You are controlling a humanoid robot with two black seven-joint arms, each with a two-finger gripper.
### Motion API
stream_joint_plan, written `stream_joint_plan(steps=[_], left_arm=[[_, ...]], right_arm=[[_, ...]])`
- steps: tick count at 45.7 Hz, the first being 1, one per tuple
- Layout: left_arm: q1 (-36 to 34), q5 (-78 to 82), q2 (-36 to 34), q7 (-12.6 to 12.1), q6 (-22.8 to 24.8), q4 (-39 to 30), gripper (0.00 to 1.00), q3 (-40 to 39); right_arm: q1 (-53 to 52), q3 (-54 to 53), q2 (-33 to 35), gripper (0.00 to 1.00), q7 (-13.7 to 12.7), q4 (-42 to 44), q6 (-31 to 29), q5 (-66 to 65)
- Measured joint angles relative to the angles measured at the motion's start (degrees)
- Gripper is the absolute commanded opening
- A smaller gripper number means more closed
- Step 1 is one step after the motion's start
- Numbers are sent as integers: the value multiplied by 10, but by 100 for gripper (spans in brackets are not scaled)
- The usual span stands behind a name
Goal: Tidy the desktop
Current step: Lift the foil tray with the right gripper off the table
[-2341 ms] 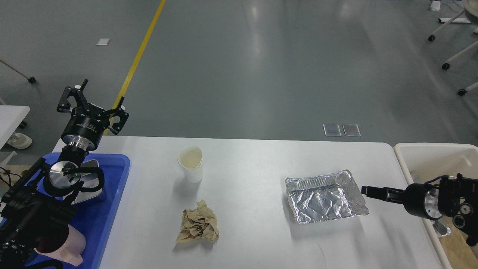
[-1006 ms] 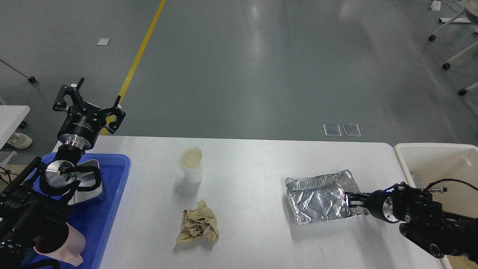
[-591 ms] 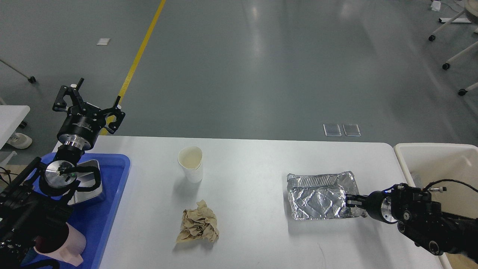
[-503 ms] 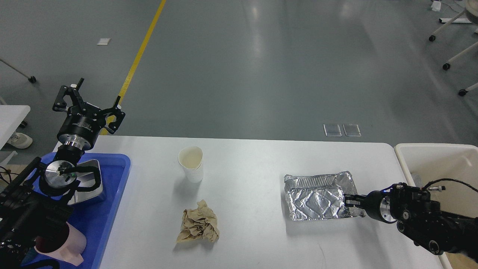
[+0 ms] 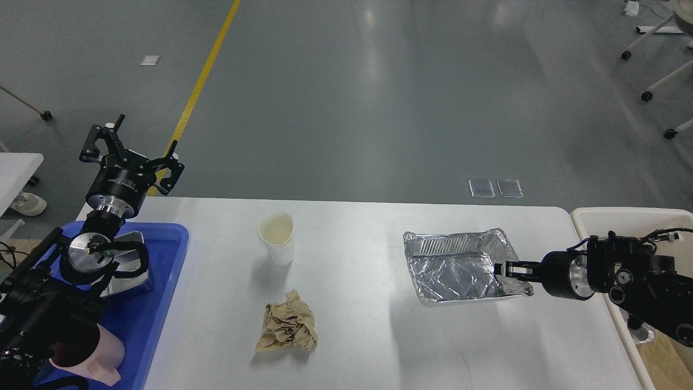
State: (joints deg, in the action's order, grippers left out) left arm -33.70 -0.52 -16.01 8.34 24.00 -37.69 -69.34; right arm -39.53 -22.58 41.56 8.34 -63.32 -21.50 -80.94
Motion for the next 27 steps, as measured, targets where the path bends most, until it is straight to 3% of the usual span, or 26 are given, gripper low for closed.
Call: stream_joint_plan(steps=[14, 27], left_arm=[[0, 2, 0, 0, 0, 0, 97, 1], [-1, 3, -1, -1, -7, 0, 97, 12]], right_arm=[[-86, -1, 43, 0, -8, -47, -40, 108], [-83, 0, -22, 0, -8, -26, -43, 111]])
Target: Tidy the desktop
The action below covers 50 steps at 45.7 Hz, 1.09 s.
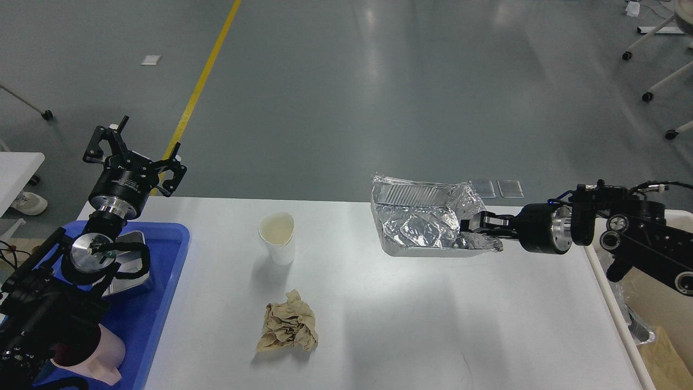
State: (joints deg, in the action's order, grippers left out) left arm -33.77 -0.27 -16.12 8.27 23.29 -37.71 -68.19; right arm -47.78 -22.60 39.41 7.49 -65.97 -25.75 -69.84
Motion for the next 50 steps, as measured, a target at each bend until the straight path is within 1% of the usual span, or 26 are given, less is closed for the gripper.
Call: stream_joint_plan(steps=[8, 15, 18, 24, 27, 30, 37, 39, 44, 50], left_arm=[[-1, 1, -2, 1, -6, 0, 97, 15], [-2, 2, -2, 2, -7, 0, 97, 16], [-3, 2, -3, 2, -7, 0, 97, 16], [-3, 2, -6, 2, -7, 0, 97, 16], [-3, 2, -8, 2, -7, -1, 97, 16], [-3, 2, -10, 2, -7, -1, 97, 17], [-3, 3, -12, 2, -7, -1, 97, 23], [-3, 3, -12, 2, -7, -1, 97, 26], [-3, 3, -10, 2, -9, -1, 97, 29], [-4, 4, -9, 2, -10, -1, 97, 29]], right_arm=[[6, -3, -35, 0, 0, 7, 2, 11], [23, -4, -46, 0, 2, 0, 10, 30], [36, -3, -47, 0, 2, -8, 20, 23], [54, 5, -43, 0, -2, -44, 63, -11], [57, 18, -44, 0, -12, -60, 80, -28], [56, 41, -49, 0, -28, -64, 98, -46], [36, 93, -62, 0, -67, -53, 126, -65], [31, 102, -63, 0, -74, -49, 130, -65], [17, 120, -66, 0, -85, -39, 135, -63], [1, 131, -68, 0, -87, -38, 136, -55]])
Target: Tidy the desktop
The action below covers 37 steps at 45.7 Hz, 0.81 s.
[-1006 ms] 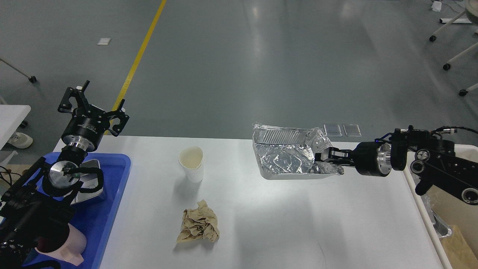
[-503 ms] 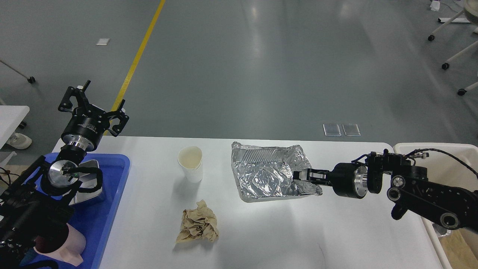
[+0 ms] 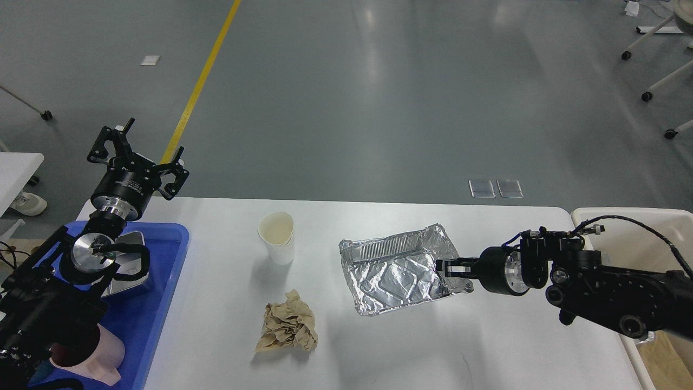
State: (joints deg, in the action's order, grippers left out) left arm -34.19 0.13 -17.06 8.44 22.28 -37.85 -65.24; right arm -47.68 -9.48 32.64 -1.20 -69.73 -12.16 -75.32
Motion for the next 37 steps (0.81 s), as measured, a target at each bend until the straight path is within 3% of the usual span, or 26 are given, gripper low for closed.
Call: stream_joint_plan(steps=[16, 29, 37], left_arm=[[3, 4, -8, 1, -7, -13, 97, 4], [5, 16, -14, 37, -35, -17, 97, 4], [0, 87, -29, 44, -39, -22, 97, 3]], right_arm=[[-38, 4, -18, 0, 1, -20, -7, 63], [-39, 10, -24, 0, 2, -16, -7, 66], [-39, 26, -22, 0, 2, -16, -7, 78]])
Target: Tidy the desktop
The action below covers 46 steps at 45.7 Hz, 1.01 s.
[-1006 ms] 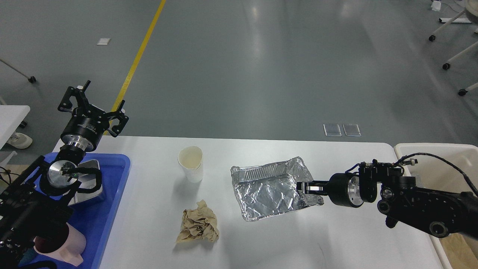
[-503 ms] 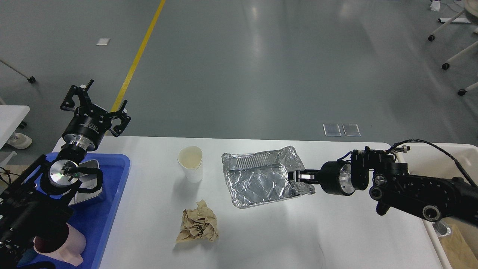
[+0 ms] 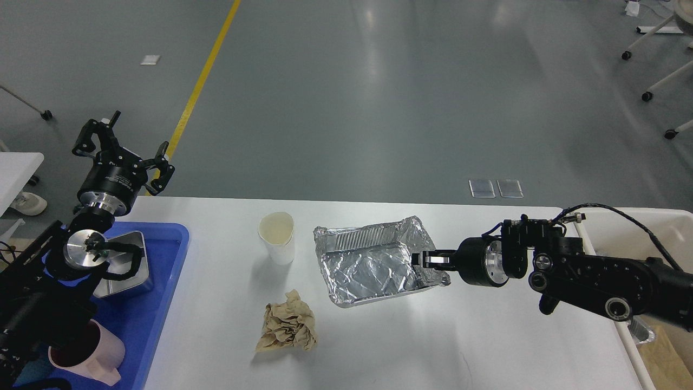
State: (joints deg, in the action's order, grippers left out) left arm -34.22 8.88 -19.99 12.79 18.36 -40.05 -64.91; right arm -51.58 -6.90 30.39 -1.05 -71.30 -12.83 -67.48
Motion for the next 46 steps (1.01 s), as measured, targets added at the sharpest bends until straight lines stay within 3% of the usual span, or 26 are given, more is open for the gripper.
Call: stream_joint_plan(steps=[4, 12, 20, 26, 31, 41, 46], left_arm=[[0, 63, -5, 1, -36, -28, 97, -1], [23, 213, -24, -13, -201, -190, 96, 32], [33, 260, -138, -55, -254, -328, 97, 137], [31, 272, -260, -58, -255, -395, 97, 235], [30, 313, -369, -46, -238, -447, 97, 294], [32, 445, -513, -34, -103, -467, 97, 347], [35, 502, -558, -33, -64, -468, 96, 352]], right_arm=[[-3, 10, 2, 0, 0, 0, 0, 23], [-5, 20, 3, 0, 0, 1, 0, 36], [-5, 21, 0, 0, 0, 7, 0, 36], [-1, 23, -1, 0, 0, 12, 0, 34], [1, 24, -2, 0, 0, 13, 0, 32], [2, 24, -2, 0, 0, 20, 0, 26], [3, 24, -6, 0, 0, 21, 0, 23]])
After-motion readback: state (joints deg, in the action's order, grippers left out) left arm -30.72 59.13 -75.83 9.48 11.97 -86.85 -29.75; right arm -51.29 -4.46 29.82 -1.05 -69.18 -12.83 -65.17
